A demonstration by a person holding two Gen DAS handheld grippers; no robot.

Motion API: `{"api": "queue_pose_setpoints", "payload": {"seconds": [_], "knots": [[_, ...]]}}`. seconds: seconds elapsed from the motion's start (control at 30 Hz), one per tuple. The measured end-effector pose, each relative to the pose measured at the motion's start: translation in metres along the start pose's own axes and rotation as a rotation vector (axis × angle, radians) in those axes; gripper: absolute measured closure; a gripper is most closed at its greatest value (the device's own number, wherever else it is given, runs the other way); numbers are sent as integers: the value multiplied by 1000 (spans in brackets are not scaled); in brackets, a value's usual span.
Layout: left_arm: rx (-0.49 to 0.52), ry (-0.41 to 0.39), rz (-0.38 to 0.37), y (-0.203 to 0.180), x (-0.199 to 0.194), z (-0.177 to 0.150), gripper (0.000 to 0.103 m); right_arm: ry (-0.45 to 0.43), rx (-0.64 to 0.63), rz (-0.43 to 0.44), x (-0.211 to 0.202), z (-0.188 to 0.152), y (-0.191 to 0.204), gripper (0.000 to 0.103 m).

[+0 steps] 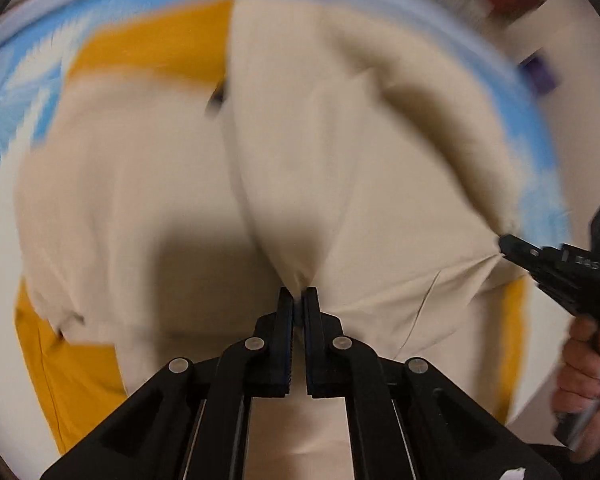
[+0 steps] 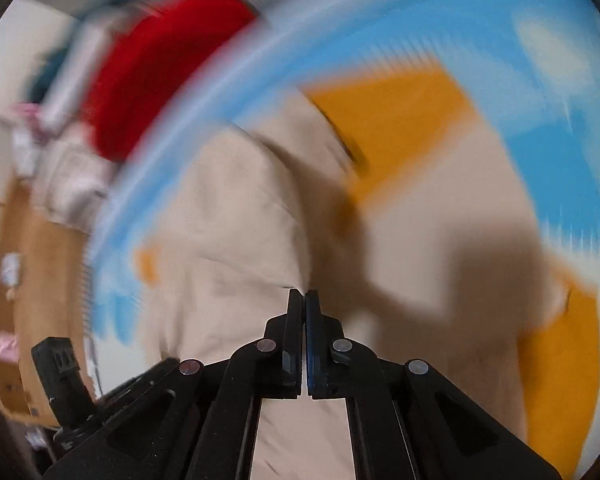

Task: Fold large clothes

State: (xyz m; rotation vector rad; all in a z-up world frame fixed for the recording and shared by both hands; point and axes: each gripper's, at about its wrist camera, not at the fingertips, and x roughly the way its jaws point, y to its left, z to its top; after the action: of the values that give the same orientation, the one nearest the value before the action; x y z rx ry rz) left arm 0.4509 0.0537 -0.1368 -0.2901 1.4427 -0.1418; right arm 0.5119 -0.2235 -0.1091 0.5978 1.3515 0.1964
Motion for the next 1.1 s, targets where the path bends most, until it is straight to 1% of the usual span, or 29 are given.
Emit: {"api": "queue_pose_setpoints", "payload": {"seconds": [0.07,0.13,0.17,0.23,0.3,0.33,0.37,0.4,0.43,0.47,0.5,0.53,0.57,0.6,0.63,0.67,0.7,0.73,0.77,0.87,0.93,0.97,1.0,1.03,1.1], "knots": [[0,18,44,-3,8,-3,97,109,68,-48,34,-12,-18,102],[-15,14,51,-4,5,-1,92,123,39,-69,43,-16,-15,102],[-27,3,48,-3,0,0,92,113,9,-84,42,-15,-10,98],[-44,-33,41,-5,-14,0,90,63,-30,-91,28,-10,1,95],[-27,-131,55,-14,-40,1,90,-12,-56,-105,9,-5,8,82],[4,-183,70,-23,-51,0,89,-63,-67,-112,-2,-1,12,77],[35,-219,72,-30,-58,0,88,-113,-82,-119,-12,3,17,66],[67,-245,60,-40,-63,-3,86,-167,-109,-132,-23,5,23,56],[105,-257,15,-54,-65,-6,85,-201,-137,-138,-28,7,29,53],[127,-238,-34,-63,-59,-4,85,-207,-162,-127,-28,9,35,51],[139,-201,-84,-68,-51,-8,85,-193,-172,-109,-26,11,35,51],[142,-166,-118,-71,-43,-4,85,-156,-168,-72,-18,13,35,51],[141,-108,-154,-75,-29,-8,85,-132,-156,-43,-13,15,33,51],[138,-62,-150,-77,-14,-12,85,-83,-125,3,-2,17,28,58],[139,-42,-132,-81,-7,-18,85,-53,-97,29,6,17,23,68],[153,-10,-81,-82,6,-22,85,-25,-54,56,14,17,17,97],[167,11,-39,-82,15,-24,85,-13,-6,72,20,16,8,99],[171,21,-19,-81,21,-28,81,-24,44,70,21,15,0,100],[161,27,-13,-80,25,-29,80,-25,74,49,24,12,-8,100],[135,40,-20,-83,23,-25,80,38,110,-55,44,8,-19,99],[139,41,-7,-84,21,-26,80,36,117,-81,46,8,-18,95],[147,45,3,-84,23,-24,80,33,108,-89,44,8,-16,89],[154,50,10,-82,24,-22,80,22,91,-117,39,9,-10,83],[157,52,13,-72,20,-20,80,9,77,-140,34,9,-5,80],[155,58,21,-72,20,-14,80,-67,26,-184,16,9,9,73]]}}
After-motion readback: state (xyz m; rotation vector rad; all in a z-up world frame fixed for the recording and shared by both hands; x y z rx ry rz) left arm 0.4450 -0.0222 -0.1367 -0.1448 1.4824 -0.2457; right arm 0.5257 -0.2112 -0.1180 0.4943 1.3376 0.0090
